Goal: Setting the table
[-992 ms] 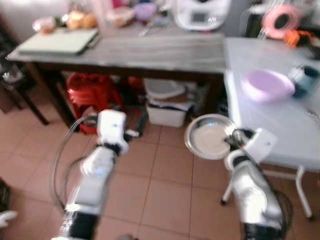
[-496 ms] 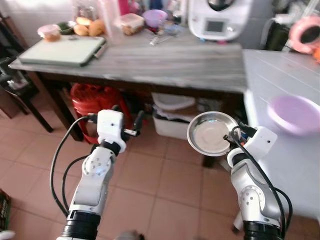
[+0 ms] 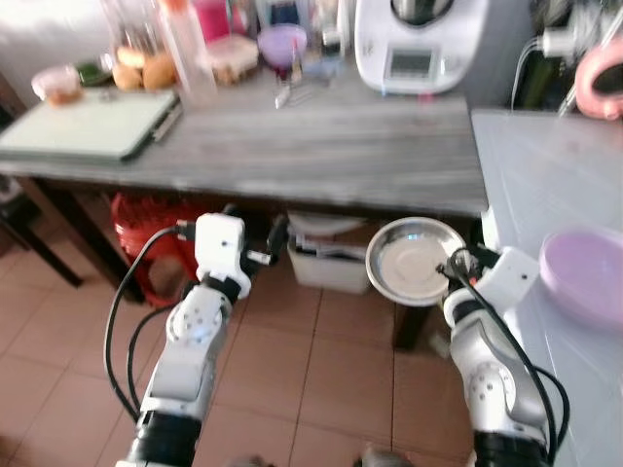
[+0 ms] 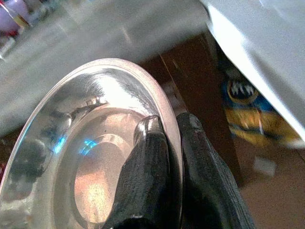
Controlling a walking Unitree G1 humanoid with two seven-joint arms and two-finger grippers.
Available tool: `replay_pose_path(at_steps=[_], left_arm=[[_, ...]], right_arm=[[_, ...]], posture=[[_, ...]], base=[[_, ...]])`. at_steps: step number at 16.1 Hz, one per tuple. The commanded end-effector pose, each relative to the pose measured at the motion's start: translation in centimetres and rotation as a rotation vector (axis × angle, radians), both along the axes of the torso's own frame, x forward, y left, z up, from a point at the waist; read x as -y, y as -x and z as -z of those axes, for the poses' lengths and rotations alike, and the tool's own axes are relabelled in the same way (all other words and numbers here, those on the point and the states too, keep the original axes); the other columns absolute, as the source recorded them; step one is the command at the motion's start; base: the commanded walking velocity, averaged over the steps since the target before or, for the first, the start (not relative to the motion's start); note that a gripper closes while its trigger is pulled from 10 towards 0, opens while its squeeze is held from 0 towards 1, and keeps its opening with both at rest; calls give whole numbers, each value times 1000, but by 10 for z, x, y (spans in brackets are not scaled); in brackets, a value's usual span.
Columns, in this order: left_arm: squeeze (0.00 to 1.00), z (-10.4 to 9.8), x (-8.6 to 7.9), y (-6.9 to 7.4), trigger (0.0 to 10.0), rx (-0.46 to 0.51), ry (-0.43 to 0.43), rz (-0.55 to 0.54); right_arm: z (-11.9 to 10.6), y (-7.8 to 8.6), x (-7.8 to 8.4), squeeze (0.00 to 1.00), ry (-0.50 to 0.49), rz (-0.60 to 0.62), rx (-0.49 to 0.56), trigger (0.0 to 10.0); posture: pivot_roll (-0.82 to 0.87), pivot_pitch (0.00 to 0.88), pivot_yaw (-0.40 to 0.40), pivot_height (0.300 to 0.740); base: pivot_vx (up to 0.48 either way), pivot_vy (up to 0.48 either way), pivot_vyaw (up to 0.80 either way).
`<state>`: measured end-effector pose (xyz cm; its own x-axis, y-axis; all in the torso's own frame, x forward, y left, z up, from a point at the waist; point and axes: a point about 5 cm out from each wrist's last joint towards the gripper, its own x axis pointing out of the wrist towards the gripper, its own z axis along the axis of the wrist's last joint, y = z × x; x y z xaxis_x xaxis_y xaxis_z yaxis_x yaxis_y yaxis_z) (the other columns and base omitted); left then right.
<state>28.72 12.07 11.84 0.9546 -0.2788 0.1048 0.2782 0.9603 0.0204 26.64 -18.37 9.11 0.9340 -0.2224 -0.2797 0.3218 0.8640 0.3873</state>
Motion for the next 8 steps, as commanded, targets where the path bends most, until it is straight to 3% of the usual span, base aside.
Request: replay_pose_path(at_steps=[1, 6, 8], left_arm=[[0, -4, -11, -1, 10000, 23, -15, -37], [0, -6, -12, -3, 10000, 30, -20, -26], [0, -6, -11, -2, 10000, 29, -17, -23]], right_arm=[[-8, -3, -8, 0, 0, -22, 37, 10000], [-30, -9, -1, 0, 130, -10, 151, 10000], [-32, -10, 2, 0, 155, -7, 161, 10000]], posture=[[-47, 0, 49, 740], [-50, 0, 53, 740], [-49, 0, 54, 740]], base=[[296, 0, 0], [0, 0, 0], [285, 386, 0]])
